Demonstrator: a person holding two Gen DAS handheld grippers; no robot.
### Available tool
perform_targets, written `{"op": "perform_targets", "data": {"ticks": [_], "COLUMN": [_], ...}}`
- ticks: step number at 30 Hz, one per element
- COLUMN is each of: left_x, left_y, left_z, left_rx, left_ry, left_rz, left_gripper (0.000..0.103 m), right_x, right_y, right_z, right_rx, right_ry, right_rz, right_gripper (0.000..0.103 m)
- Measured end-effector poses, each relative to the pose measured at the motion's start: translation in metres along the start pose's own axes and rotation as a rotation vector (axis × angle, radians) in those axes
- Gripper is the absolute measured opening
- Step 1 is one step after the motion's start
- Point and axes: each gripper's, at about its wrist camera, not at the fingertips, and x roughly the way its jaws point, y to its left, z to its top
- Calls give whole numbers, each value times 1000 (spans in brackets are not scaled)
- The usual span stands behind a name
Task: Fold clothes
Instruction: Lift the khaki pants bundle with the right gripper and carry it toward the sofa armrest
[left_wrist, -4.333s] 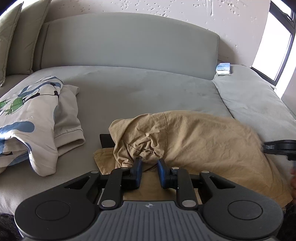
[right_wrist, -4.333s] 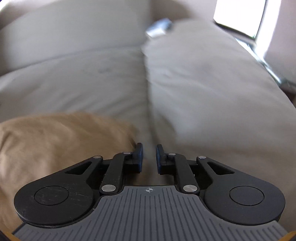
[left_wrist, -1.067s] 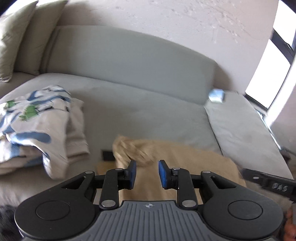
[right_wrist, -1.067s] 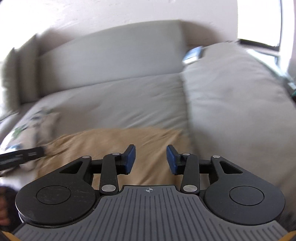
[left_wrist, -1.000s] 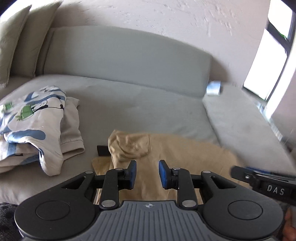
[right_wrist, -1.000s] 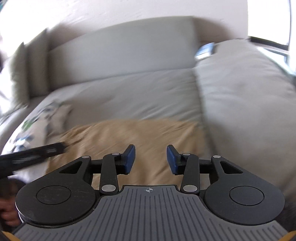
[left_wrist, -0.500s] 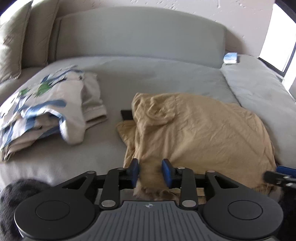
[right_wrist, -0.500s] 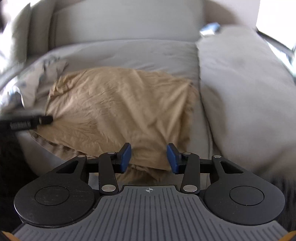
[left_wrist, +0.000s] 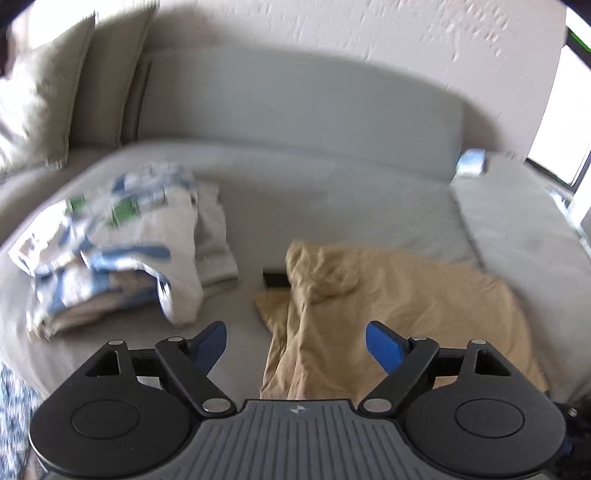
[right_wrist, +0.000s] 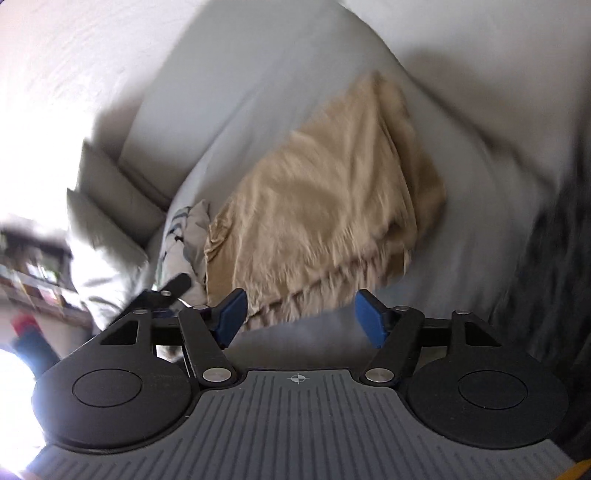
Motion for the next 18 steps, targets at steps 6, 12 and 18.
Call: {"op": "perform_targets", "data": {"ticks": [6, 12, 18], "left_x": [33, 47, 45], "left_y": [6, 20, 26], "left_z": [-6, -11, -12], "left_rx": [-71, -181, -281], "left_ry": [99, 156, 168], "left_rz": [-13, -108, -160], "left_gripper": [79, 75, 67], "right_x": [21, 62, 81], "right_y": [-18, -17, -13], "right_z": [-13, -18, -13], "right_rx": [176, 211, 235], "right_ry": [-10, -20, -176], "right_rz": [88, 76, 152], "right_gripper": [73, 71, 71]}}
